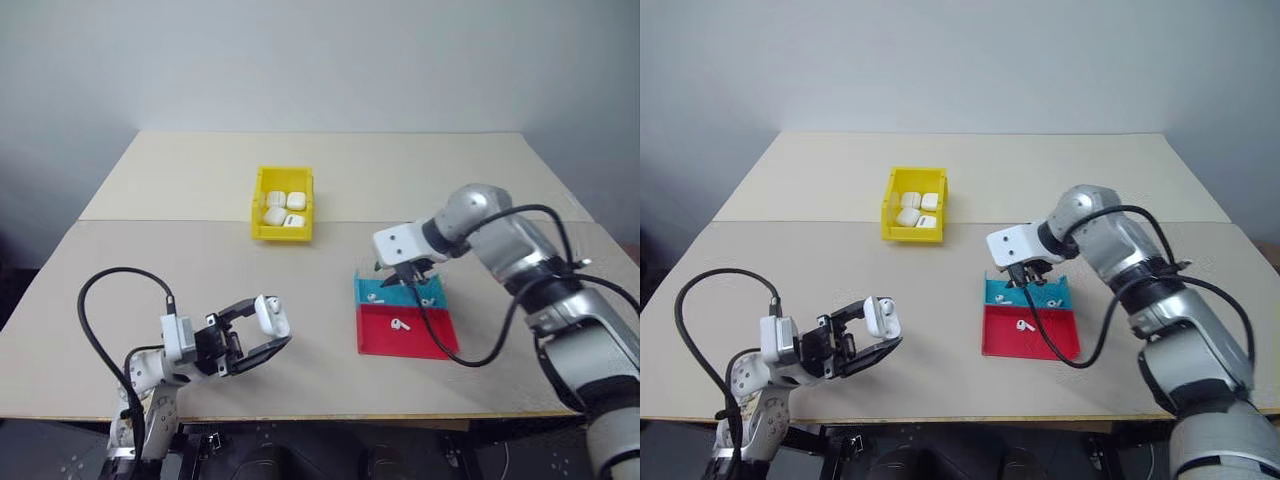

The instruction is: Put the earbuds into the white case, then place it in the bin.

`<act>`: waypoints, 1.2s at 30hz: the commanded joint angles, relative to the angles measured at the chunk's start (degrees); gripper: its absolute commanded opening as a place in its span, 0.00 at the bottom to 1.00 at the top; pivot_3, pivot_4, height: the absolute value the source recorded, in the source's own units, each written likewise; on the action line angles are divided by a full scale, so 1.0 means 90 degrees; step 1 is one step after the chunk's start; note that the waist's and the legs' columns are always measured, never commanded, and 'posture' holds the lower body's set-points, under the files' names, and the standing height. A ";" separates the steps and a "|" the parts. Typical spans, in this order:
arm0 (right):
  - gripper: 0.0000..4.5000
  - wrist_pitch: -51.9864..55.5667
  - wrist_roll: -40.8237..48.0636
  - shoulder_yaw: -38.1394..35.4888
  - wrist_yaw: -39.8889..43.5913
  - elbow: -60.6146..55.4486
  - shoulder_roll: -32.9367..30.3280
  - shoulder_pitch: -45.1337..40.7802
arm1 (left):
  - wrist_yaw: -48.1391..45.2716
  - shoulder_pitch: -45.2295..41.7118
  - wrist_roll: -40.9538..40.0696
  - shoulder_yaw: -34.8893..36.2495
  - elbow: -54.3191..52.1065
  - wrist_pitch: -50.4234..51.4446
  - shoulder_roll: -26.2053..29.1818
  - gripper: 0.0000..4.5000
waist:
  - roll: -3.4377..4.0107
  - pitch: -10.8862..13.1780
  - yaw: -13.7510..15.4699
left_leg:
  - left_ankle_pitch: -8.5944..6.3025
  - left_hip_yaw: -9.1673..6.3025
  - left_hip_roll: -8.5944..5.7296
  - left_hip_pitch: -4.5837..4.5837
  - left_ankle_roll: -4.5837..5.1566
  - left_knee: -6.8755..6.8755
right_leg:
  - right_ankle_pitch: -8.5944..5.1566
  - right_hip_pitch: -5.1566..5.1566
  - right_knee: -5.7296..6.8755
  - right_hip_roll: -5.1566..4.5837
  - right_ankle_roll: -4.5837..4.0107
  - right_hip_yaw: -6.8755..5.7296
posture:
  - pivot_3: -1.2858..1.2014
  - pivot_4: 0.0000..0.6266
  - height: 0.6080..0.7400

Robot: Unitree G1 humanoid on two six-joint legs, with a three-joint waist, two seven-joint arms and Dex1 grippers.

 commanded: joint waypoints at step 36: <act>0.42 -0.0273 -0.1063 -0.0010 -0.0032 0.0929 0.0826 0.0034 | 0.0678 -0.0153 0.0332 -0.0136 -0.0157 -0.0444 0.0003 0.62 | 0.0003 0.0001 -0.0017 | 0.0002 0.0008 0.0002 0.0002 -0.0005 -0.0001 | 0.0001 -0.0002 0.0005 0.0001 -0.0001 0.0000 | 0.52 0.24 1.00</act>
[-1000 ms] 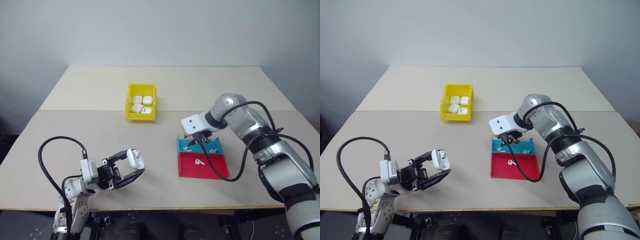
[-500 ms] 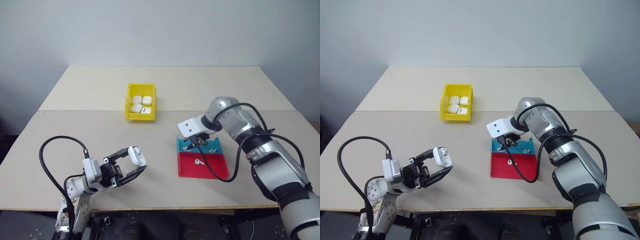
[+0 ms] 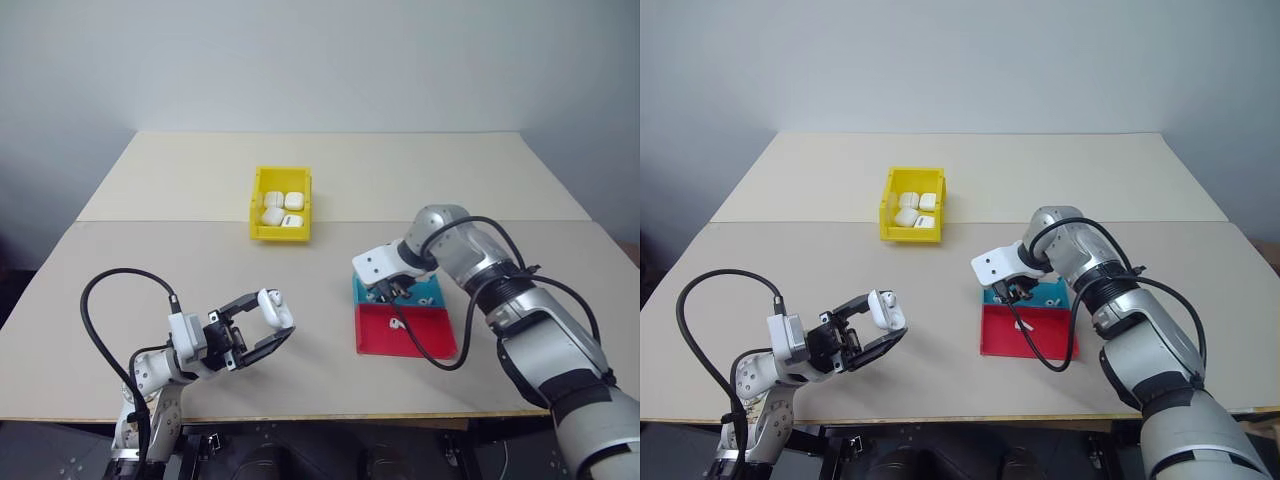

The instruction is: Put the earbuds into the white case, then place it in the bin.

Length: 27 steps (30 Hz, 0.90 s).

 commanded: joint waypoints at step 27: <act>0.32 -0.0265 -0.0004 -0.0049 0.0045 -0.0240 -0.0013 0.0147 | 0.0022 -0.0059 -0.0015 0.0031 -0.0088 -0.0225 0.0039 0.62 | 0.0000 0.0000 0.0000 | 0.0000 0.0000 0.0000 0.0001 0.0000 -0.0001 | 0.0000 0.0000 0.0000 0.0000 0.0000 0.0000 | 0.52 0.24 1.00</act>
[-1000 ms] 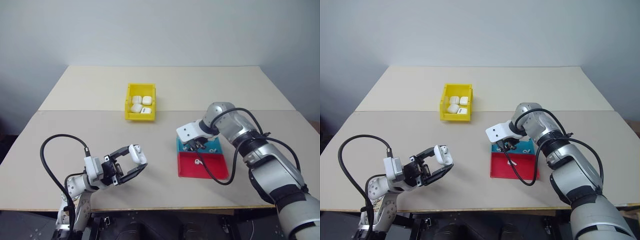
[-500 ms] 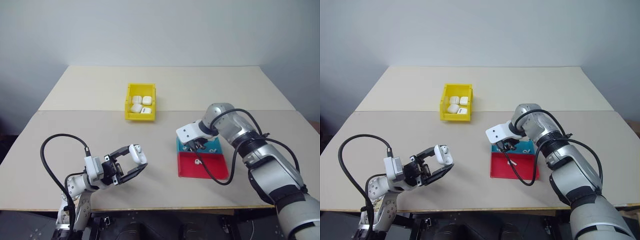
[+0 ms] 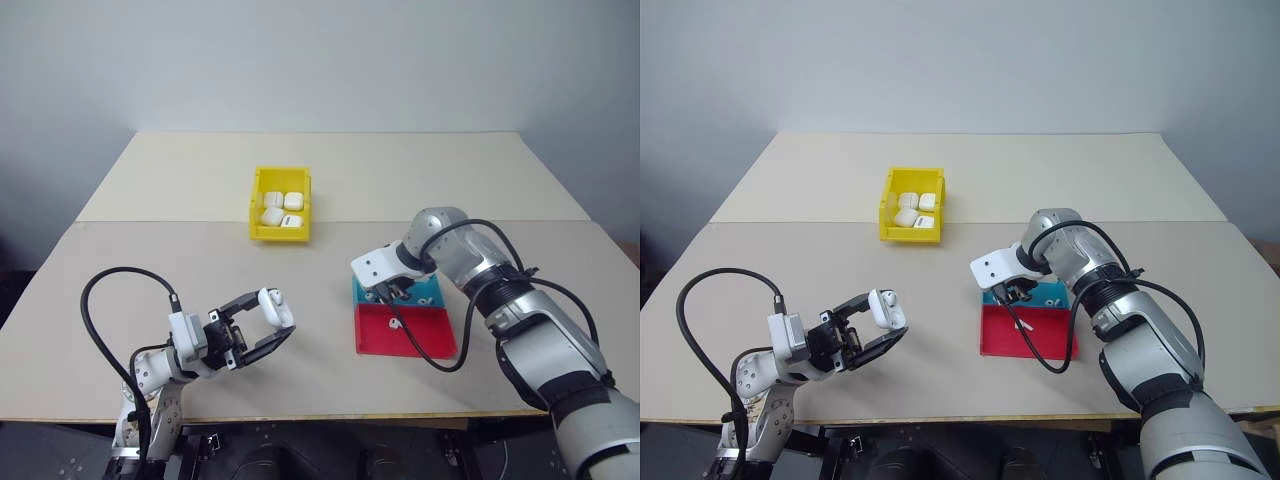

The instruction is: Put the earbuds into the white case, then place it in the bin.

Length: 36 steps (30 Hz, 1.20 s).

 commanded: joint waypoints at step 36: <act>0.20 0.0917 0.0876 -0.1433 -0.0294 -0.1264 -0.0840 0.0219 | 0.0151 -0.0460 -0.0209 -0.0092 -0.0093 -0.0061 -0.0011 0.62 | 0.0001 0.0000 0.0028 | 0.0001 0.0001 0.0001 0.0000 -0.0001 0.0000 | 0.0001 0.0002 -0.0002 0.0000 -0.0001 -0.0001 | 0.52 0.24 1.00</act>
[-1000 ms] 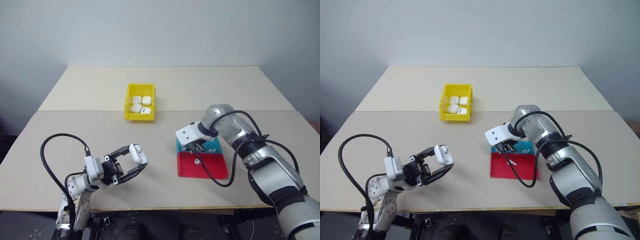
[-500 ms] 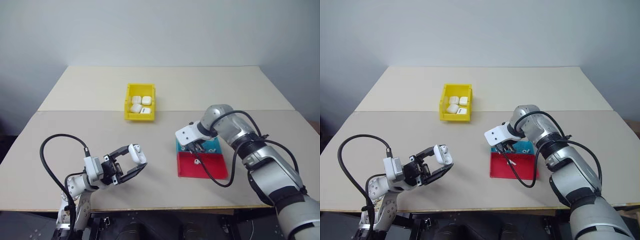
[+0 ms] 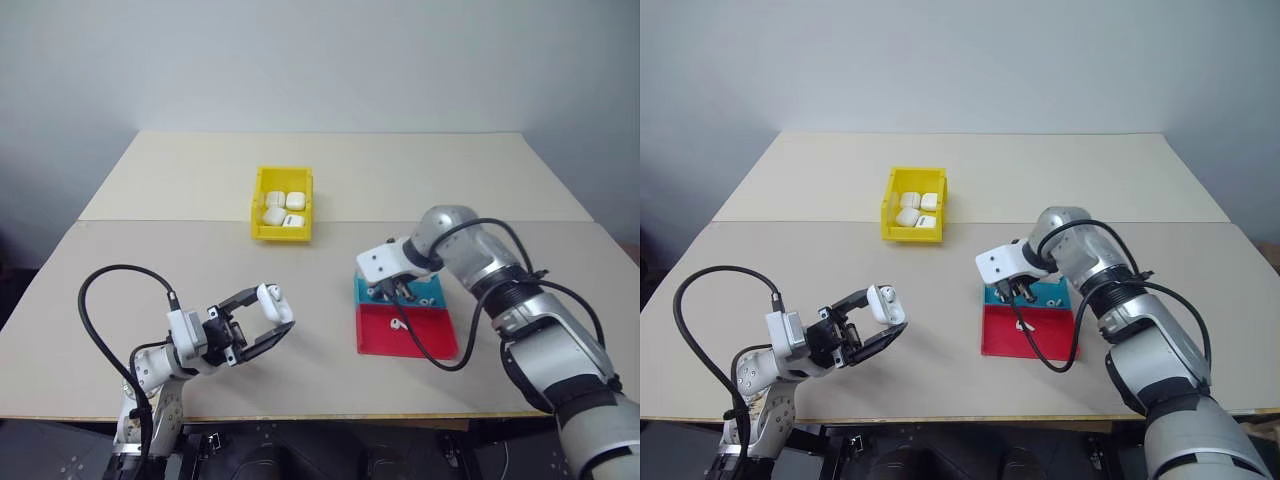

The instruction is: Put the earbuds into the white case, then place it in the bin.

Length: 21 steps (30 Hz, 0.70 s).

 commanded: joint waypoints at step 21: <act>0.20 0.5188 0.8176 -0.6301 -0.3684 -0.8913 0.0470 0.4052 | -0.0268 -0.2496 -0.1223 -0.1178 -0.0132 0.1706 -0.1510 0.62 | -0.0003 -0.0001 0.0131 | -0.0002 -0.0070 -0.0010 0.0005 0.0004 0.0003 | 0.0003 0.0024 -0.0006 0.0002 0.0003 -0.0004 | 0.52 0.24 1.00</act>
